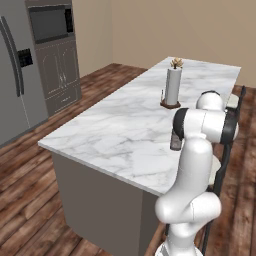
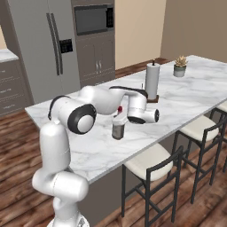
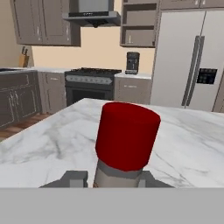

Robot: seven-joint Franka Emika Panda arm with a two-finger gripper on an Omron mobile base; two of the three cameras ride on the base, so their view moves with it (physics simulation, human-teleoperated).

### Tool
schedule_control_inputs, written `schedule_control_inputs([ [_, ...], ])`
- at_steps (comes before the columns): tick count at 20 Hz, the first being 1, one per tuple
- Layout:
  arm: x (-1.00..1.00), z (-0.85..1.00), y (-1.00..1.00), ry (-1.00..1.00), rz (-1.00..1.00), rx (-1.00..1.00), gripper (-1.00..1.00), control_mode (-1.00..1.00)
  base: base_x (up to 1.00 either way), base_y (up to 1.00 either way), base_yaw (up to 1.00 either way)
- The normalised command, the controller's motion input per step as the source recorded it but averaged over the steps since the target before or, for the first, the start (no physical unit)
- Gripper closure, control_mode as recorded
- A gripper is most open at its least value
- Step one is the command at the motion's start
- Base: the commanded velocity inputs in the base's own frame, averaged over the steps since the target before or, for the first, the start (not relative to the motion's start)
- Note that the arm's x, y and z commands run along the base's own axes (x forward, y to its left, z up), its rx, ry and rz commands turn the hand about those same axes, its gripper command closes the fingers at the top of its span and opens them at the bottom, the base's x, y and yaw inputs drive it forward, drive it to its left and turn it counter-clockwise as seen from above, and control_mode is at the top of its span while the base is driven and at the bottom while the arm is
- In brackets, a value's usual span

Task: Get the candle and the liquor from the cabinet and move them to the dining counter.

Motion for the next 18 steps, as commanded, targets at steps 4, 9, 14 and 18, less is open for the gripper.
schedule_control_inputs([
  [4,-0.05,-0.21,0.16,0.0,0.08,-0.02,-1.0,-1.0,0.0,0.0,0.0],
  [9,-0.14,-0.01,0.12,0.0,0.04,0.0,-1.0,-1.0,0.0,0.0,0.0],
  [14,-0.1,0.01,0.01,0.0,0.01,0.0,-1.0,-1.0,0.0,0.0,0.0],
  [18,-0.03,0.07,0.0,0.0,0.01,0.0,-1.0,-1.0,0.0,0.0,0.0],
])
